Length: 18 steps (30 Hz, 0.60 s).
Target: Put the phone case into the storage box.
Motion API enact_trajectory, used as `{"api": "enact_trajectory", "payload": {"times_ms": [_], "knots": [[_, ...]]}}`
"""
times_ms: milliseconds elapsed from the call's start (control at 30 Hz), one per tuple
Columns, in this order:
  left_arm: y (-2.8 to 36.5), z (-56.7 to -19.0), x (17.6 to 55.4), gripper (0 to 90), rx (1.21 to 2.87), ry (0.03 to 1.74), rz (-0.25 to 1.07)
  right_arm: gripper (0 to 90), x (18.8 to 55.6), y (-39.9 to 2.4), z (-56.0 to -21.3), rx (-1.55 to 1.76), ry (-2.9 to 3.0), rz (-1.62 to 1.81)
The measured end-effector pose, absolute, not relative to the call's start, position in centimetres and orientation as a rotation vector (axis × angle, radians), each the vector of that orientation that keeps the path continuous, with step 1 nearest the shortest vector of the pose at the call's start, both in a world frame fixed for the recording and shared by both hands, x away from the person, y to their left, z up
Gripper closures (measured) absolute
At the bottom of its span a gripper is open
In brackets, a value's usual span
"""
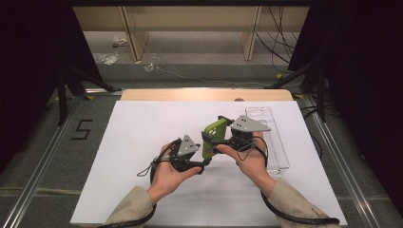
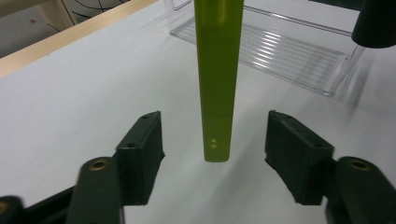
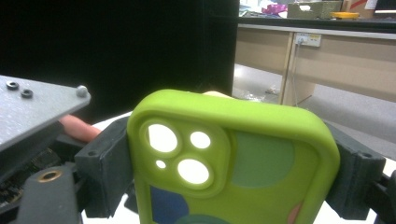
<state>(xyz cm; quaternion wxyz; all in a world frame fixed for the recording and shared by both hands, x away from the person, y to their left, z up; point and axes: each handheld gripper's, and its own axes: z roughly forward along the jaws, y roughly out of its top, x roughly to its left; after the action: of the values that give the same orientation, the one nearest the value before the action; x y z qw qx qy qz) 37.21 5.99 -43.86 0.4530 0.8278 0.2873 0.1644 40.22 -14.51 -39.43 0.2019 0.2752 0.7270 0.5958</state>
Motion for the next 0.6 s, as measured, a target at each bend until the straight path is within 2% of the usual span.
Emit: {"api": "enact_trajectory", "payload": {"times_ms": [67, 200, 300, 600], "knots": [[6.1, -43.8, 37.2, 20.9, 2.081, 0.705, 0.395, 17.3, 40.3, -14.6, -39.4, 0.77, 2.032, 1.665], [6.4, -43.8, 37.0, 12.2, 2.114, 0.688, 0.36, 17.3, 40.3, -14.8, -39.3, 0.77, 2.033, 1.659], [6.7, -43.8, 36.8, 1.4, 2.138, 0.682, 0.359, 17.3, 40.5, -15.1, -39.1, 0.775, 2.035, 1.656], [8.2, -43.9, 36.5, 0.0, 2.135, 0.686, 0.374, 17.2, 40.7, -15.8, -38.9, 0.777, 2.036, 1.654]]}}
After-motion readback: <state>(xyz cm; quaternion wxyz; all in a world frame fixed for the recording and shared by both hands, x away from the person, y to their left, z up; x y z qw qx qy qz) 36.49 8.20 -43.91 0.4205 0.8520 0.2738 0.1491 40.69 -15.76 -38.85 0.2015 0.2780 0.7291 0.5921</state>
